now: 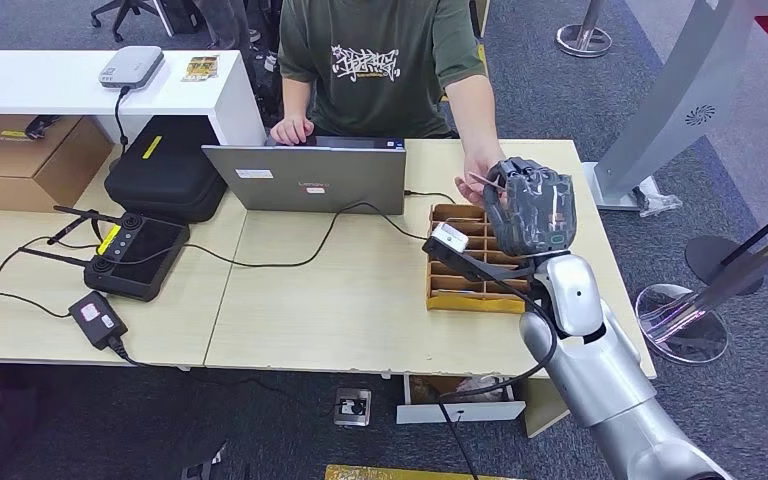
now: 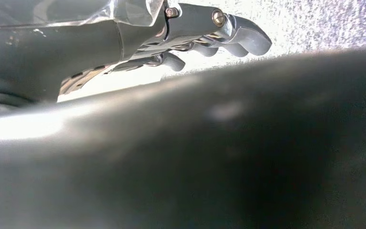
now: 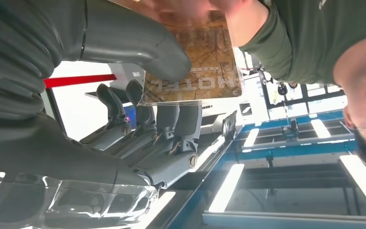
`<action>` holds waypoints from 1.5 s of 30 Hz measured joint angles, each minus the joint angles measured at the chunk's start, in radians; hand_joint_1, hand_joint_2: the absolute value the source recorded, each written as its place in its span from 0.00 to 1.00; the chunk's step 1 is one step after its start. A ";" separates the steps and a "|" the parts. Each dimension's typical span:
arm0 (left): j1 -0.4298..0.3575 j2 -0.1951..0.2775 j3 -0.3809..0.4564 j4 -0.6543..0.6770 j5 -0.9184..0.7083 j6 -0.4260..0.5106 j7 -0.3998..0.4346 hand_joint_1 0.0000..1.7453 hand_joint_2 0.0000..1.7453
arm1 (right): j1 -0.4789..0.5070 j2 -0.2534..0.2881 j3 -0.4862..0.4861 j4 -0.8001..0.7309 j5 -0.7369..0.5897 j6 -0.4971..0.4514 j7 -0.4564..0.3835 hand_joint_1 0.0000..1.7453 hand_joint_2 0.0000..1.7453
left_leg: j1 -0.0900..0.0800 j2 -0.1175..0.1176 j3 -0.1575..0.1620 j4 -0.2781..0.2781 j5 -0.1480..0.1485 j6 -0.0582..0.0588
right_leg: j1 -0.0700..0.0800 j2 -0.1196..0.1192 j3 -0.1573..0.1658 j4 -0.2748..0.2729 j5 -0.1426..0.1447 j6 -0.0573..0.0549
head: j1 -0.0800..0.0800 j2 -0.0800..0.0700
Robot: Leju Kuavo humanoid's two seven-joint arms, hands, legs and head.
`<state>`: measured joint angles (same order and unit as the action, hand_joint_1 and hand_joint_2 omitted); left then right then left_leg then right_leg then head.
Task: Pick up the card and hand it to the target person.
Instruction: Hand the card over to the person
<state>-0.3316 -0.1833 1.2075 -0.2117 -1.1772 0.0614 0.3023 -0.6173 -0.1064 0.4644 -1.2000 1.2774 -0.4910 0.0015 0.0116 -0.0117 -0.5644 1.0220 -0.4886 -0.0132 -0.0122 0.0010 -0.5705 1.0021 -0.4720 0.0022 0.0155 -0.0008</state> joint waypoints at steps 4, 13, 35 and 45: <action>-0.036 -0.001 -0.007 0.000 0.002 0.003 0.024 0.00 0.00 | -0.033 0.022 0.004 0.059 -0.001 -0.013 -0.004 0.86 1.00 | 0.000 0.000 0.000 0.000 0.000 0.000 | 0.000 0.000 0.000 0.000 0.000 0.000 | 0.000 0.000; -0.109 0.000 -0.016 0.000 0.006 -0.002 0.077 0.00 0.00 | -0.068 0.050 0.023 0.121 -0.021 -0.021 -0.018 0.00 1.00 | 0.000 0.000 0.000 0.000 0.000 0.000 | 0.000 0.000 0.000 0.000 0.000 0.000 | 0.000 0.000; -0.114 0.018 -0.016 0.000 0.036 0.017 0.092 0.00 0.00 | 0.038 -0.032 0.010 0.023 -0.051 -0.103 0.025 0.00 1.00 | 0.000 0.000 0.000 0.001 0.000 0.000 | 0.000 0.000 -0.001 0.000 0.000 0.000 | 0.000 0.000; -0.114 0.019 -0.017 0.000 0.046 0.021 0.087 0.00 0.00 | 0.166 -0.088 -0.069 -0.003 -0.078 -0.109 0.042 0.00 1.00 | 0.000 0.000 0.000 0.001 0.000 0.000 | 0.000 0.000 -0.001 0.000 0.000 0.000 | 0.000 0.000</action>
<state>-0.4453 -0.1638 1.1910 -0.2117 -1.1311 0.0826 0.3897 -0.4515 -0.1946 0.3950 -1.2028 1.1993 -0.5998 0.0440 0.0116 -0.0116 -0.5644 1.0227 -0.4888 -0.0131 -0.0122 0.0014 -0.5714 1.0019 -0.4721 0.0022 0.0155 -0.0008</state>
